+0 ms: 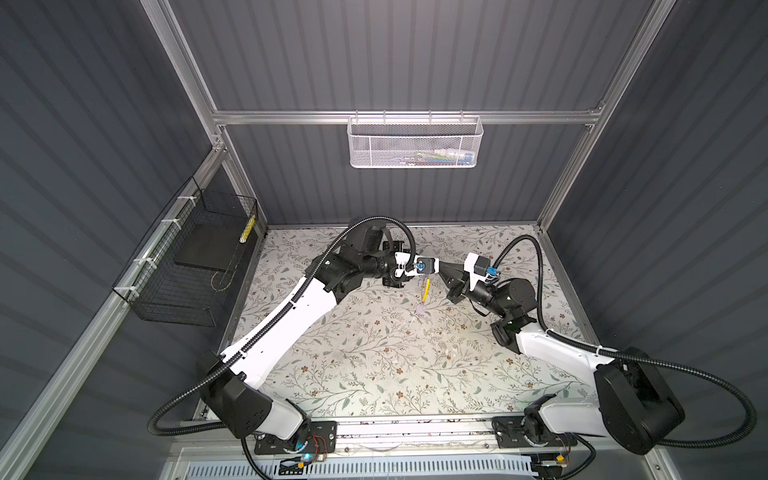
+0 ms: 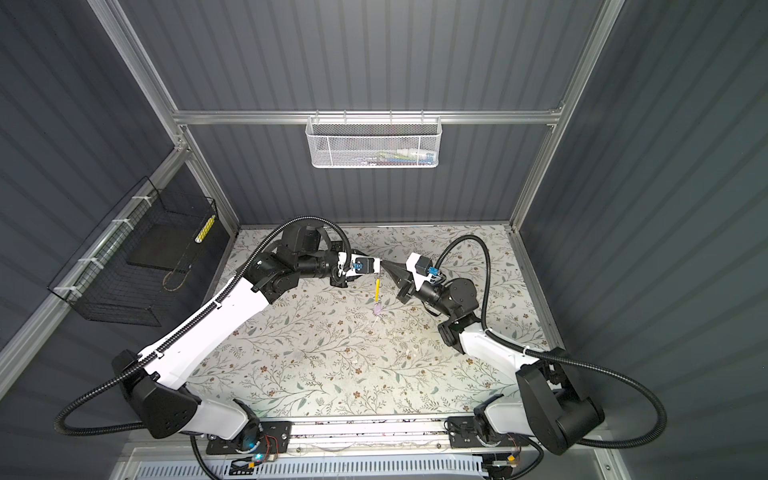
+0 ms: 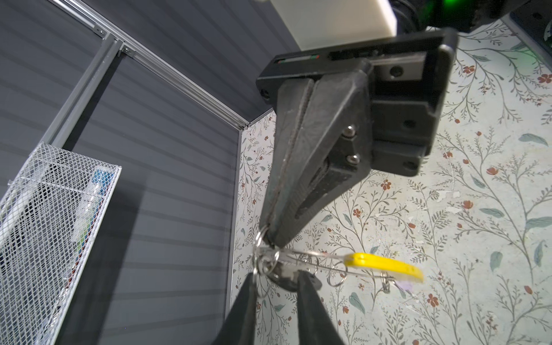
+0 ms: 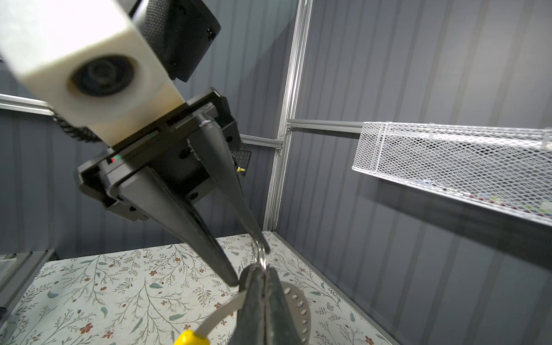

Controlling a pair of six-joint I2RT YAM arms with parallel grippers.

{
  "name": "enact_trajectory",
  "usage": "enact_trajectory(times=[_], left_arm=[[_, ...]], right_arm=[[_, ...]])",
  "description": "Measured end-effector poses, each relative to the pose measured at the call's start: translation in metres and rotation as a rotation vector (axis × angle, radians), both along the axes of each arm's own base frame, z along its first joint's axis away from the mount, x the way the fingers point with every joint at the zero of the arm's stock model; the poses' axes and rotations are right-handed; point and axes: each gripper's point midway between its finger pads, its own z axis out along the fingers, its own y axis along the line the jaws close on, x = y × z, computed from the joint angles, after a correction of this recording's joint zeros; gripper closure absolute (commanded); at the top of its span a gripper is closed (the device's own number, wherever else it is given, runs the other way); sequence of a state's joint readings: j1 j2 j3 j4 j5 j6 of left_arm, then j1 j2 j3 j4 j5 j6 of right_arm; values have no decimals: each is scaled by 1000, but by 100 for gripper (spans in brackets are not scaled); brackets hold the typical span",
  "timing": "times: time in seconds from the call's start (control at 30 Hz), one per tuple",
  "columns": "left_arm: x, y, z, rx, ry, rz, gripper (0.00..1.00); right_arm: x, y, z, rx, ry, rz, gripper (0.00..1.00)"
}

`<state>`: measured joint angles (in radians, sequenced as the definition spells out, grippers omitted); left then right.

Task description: Put the keys on the keyring

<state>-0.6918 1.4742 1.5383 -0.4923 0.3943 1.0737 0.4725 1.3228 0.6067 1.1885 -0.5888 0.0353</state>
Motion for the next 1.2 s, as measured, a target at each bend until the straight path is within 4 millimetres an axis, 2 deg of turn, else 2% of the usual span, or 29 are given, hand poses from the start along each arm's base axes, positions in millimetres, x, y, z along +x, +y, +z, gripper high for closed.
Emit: enact_trajectory(times=[0.27, 0.43, 0.57, 0.73, 0.87, 1.0, 1.2], left_arm=[[1, 0, -1, 3, 3, 2, 76], [8, -3, 3, -28, 4, 31, 63], [17, -6, 8, -95, 8, 83, 58], [23, -7, 2, -147, 63, 132, 57], [27, -10, 6, -215, 104, 163, 58], [26, -13, 2, -256, 159, 171, 61], [21, -19, 12, -321, 213, 142, 61]], right_arm=[[8, -9, 7, 56, 43, -30, 100], [8, -10, 14, 76, 42, -23, 100], [7, -12, 17, 88, 36, -22, 100], [6, -14, 21, 102, 26, -19, 100], [7, -14, 21, 107, 26, -15, 100], [7, -14, 21, 106, 26, -16, 100], [7, -15, 22, 110, 20, -19, 100]])
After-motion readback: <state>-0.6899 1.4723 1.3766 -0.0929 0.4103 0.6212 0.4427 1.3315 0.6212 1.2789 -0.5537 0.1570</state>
